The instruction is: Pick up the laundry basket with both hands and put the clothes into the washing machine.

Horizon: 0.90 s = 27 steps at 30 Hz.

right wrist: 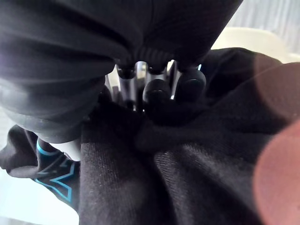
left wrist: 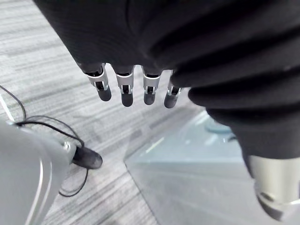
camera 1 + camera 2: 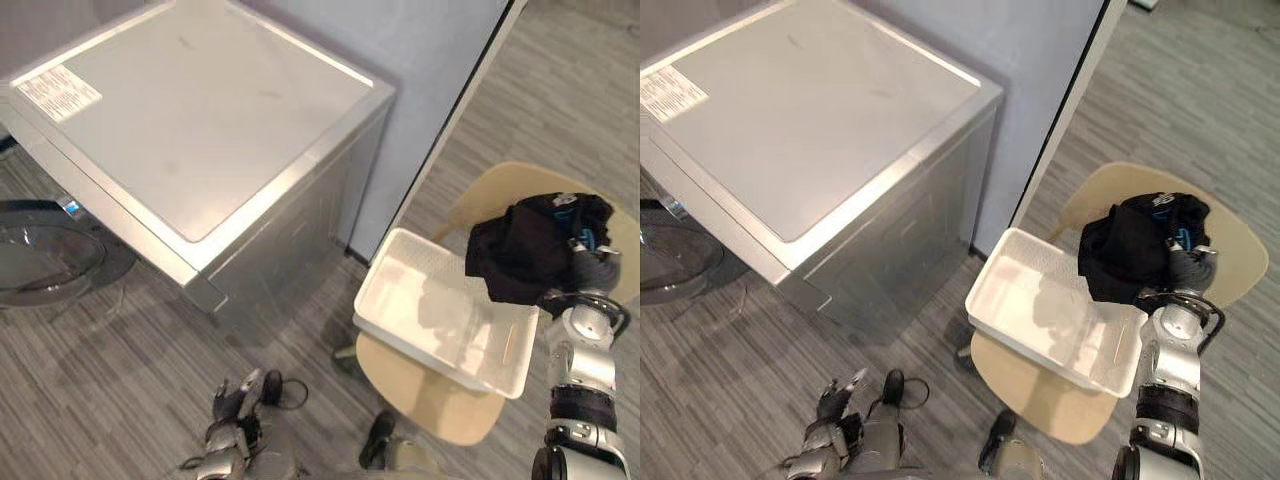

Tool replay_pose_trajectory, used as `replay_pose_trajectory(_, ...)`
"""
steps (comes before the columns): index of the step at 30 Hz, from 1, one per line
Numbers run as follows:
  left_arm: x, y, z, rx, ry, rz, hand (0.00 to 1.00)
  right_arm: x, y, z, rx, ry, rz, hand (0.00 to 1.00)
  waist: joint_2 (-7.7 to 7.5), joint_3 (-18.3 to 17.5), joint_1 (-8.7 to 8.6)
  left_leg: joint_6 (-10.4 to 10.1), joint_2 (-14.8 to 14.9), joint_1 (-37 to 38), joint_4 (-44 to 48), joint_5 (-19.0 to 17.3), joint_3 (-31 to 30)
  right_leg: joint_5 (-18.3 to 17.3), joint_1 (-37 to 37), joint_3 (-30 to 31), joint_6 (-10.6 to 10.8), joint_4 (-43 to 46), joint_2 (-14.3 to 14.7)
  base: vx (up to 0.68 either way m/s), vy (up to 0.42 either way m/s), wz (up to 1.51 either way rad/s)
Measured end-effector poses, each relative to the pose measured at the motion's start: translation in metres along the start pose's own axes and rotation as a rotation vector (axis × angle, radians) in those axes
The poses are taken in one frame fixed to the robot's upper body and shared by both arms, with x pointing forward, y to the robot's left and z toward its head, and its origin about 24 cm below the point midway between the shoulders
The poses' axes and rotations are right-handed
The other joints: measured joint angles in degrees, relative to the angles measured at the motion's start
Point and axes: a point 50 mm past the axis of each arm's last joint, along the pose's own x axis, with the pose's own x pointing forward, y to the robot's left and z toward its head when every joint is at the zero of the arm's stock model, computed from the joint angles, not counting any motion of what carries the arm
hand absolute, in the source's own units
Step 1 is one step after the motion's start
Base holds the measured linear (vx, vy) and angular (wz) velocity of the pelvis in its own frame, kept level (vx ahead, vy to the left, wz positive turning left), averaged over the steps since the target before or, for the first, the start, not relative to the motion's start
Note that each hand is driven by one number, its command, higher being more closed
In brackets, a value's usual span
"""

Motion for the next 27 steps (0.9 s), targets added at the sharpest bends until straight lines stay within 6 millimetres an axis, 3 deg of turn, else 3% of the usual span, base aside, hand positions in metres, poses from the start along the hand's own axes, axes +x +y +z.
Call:
replay_pose_trajectory(3, 0.002, 0.044, -0.009, -0.163, 0.050, 0.170, 0.00, -0.007, -0.003, 0.013, 0.014, -0.072, -0.020, 1.00, 0.19, -3.25, 0.04, -0.04, 0.01, 1.89, -0.85, -0.03, 0.01, 0.47, 3.40, -0.97, 0.50, -3.28, 1.12, 0.09, -0.035, 0.12)
replay_pose_trajectory(7, -0.005, 0.100, 0.001, -0.370, -0.025, 0.386, 0.00, -0.019, 0.000, 0.034, 0.044, -0.194, -0.015, 1.00, 0.85, -6.03, 0.18, -0.04, 0.09, 3.70, -2.37, -0.07, 0.16, 1.74, 5.65, -1.00, 0.31, -7.09, 2.57, 0.04, -0.023, -0.01)
replay_pose_trajectory(10, -0.025, 0.147, 0.047, -0.492, -0.284, 0.562, 0.00, -0.023, -0.001, 0.048, 0.085, -0.271, -0.021, 1.00, 1.45, -7.54, 0.61, -0.16, 0.09, 5.02, -2.80, -0.29, 0.46, 1.84, 6.73, -0.50, 0.30, -7.94, 2.77, 0.02, -0.015, -0.08)
replay_pose_trajectory(12, -0.038, 0.161, 0.072, -0.529, -0.427, 0.625, 0.00, -0.024, -0.001, 0.054, 0.095, -0.299, -0.018, 1.00, 1.81, -8.03, 1.43, -0.20, 0.10, 5.80, -2.81, -0.63, 1.01, 1.87, 6.96, 0.68, 0.26, -8.03, 2.77, 0.02, 0.000, -0.17)
replay_pose_trajectory(14, -0.064, 0.171, 0.114, -0.562, -0.662, 0.687, 0.00, -0.027, 0.002, 0.064, 0.111, -0.351, 0.001, 1.00, 2.53, -8.66, 1.54, -0.13, 0.07, 6.66, -2.77, -0.93, 1.56, 2.16, 7.78, 1.06, 0.19, -8.67, 2.80, 0.01, 0.002, -0.14)
replay_pose_trajectory(17, -0.097, 0.168, 0.156, -0.582, -0.912, 0.688, 0.00, -0.031, 0.012, 0.075, 0.130, -0.402, 0.056, 1.00, 3.30, -9.25, 1.30, -0.18, 0.09, 7.58, -2.69, -1.24, 1.99, 2.46, 8.25, 1.78, 0.08, -8.86, 2.81, 0.00, -0.004, -0.15)
replay_pose_trajectory(19, -0.123, 0.148, 0.194, -0.585, -1.125, 0.609, 0.00, -0.035, 0.022, 0.084, 0.151, -0.443, 0.104, 1.00, 3.88, -9.61, 1.13, -0.18, 0.08, 8.23, -2.70, -1.25, 2.09, 2.66, 8.93, 2.20, 0.10, -9.16, 2.86, -0.01, -0.003, -0.04)
replay_pose_trajectory(22, -0.155, 0.119, 0.227, -0.619, -1.357, 0.434, 0.00, -0.039, 0.042, 0.095, 0.197, -0.484, 0.205, 1.00, 4.07, -9.70, 0.10, -0.18, 0.10, 8.94, -2.70, -1.26, 2.18, 2.80, 9.51, 2.43, 0.03, -9.27, 2.90, -0.01, -0.004, -0.03)
replay_pose_trajectory(25, -0.183, 0.085, 0.244, -0.639, -1.527, 0.207, 0.00, -0.050, 0.062, 0.109, 0.260, -0.540, 0.321, 1.00, 4.22, -9.65, -0.14, -0.09, 0.12, 9.96, -2.73, -1.44, 3.24, 3.11, 9.86, 3.72, 0.10, -9.52, 2.89, -0.02, 0.000, -0.16)
replay_pose_trajectory(27, -0.189, 0.063, 0.249, -0.641, -1.546, 0.041, 0.00, -0.057, 0.073, 0.117, 0.307, -0.569, 0.395, 1.00, 4.54, -9.70, -0.23, -0.07, 0.11, 10.39, -2.75, -1.50, 3.52, 3.24, 9.98, 4.15, 0.10, -9.53, 2.84, -0.01, -0.002, -0.14)
